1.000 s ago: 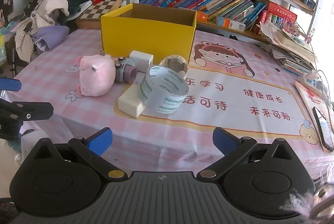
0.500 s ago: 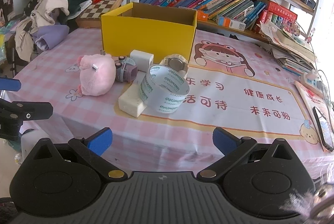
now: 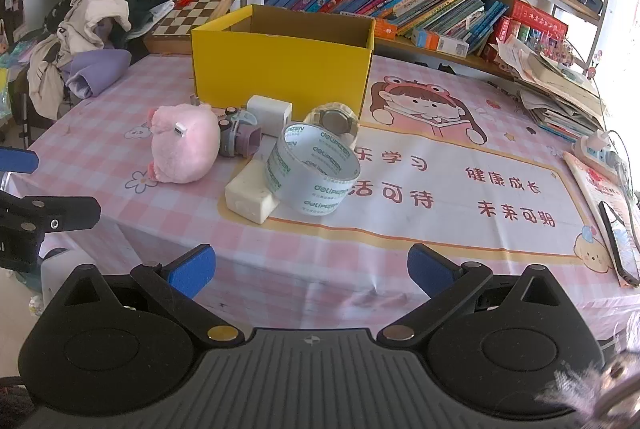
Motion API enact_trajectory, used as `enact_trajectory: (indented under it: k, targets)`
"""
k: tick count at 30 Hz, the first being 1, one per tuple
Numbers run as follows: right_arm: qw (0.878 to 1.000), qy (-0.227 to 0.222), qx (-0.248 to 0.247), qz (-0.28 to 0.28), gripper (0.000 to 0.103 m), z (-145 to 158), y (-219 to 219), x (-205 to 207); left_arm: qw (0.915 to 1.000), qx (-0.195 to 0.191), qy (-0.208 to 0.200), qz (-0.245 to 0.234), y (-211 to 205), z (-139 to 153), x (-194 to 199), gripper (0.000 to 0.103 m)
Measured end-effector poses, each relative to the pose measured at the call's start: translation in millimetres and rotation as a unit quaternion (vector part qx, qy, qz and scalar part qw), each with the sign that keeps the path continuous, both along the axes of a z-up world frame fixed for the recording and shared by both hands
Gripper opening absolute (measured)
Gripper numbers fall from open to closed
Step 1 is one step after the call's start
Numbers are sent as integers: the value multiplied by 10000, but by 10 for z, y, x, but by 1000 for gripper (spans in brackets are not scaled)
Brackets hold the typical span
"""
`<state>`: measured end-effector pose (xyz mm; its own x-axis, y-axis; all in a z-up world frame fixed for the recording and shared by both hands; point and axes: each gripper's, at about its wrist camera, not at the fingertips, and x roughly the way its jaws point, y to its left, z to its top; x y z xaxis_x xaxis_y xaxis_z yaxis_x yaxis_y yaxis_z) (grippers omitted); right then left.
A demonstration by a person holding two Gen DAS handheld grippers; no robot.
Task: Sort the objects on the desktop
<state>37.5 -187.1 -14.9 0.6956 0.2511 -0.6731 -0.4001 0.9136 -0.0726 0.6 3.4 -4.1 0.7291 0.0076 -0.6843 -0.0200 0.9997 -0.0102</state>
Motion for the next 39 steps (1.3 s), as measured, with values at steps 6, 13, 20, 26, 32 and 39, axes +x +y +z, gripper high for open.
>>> enact_trajectory:
  k: [6,13,20,26,32,39]
  targets:
    - [10000,1,-7,4,103,3,10,2,10000,12,20,11,2,-3,13,103]
    - [10000,12,-13,-4,103,-1,5,13,10000,11,33,2,9,-9,22,103]
    - [10000,29,-27,-39,103,-4,5,34,10000,-1,47,-24,16,-19,40,103]
    - [10000,32,-26,-54,103,-10,4,46,10000,2,46,-42,22,-26,54,103]
    - [10000,31,-33,-42,103,-23,8,51,9999,-60,32,-89,30,-31,59,103]
    - [10000,43,-27,-68,103,-17,-5,60,9998,-149,22,-154,37,-31,67,103]
